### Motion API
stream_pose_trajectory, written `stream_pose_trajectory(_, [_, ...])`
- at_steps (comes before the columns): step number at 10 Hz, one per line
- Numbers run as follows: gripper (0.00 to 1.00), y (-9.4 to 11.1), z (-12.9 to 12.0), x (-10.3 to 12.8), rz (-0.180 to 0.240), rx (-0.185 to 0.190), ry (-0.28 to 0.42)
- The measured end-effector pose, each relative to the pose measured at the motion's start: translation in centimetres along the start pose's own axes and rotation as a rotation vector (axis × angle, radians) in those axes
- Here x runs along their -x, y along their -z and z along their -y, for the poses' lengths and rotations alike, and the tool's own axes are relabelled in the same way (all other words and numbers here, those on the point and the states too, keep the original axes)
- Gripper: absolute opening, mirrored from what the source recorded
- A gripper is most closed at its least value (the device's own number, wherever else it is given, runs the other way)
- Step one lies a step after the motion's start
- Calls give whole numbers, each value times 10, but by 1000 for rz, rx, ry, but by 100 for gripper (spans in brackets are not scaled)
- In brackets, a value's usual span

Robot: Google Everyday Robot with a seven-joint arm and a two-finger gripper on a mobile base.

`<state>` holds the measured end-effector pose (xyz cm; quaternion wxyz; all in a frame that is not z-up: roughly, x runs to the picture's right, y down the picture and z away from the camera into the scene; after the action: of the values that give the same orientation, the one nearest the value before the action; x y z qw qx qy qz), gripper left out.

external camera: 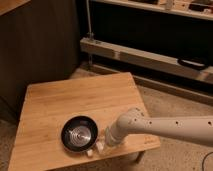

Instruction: Place the bottle in the ceramic bowl

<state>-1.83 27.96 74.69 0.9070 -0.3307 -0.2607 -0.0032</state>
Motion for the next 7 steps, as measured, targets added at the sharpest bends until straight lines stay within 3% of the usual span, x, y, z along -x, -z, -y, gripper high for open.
stream_pose_trajectory(4, [5, -2, 3, 3, -11, 24, 15])
stream_pose_trajectory(7, [0, 15, 12, 3, -38, 13, 9])
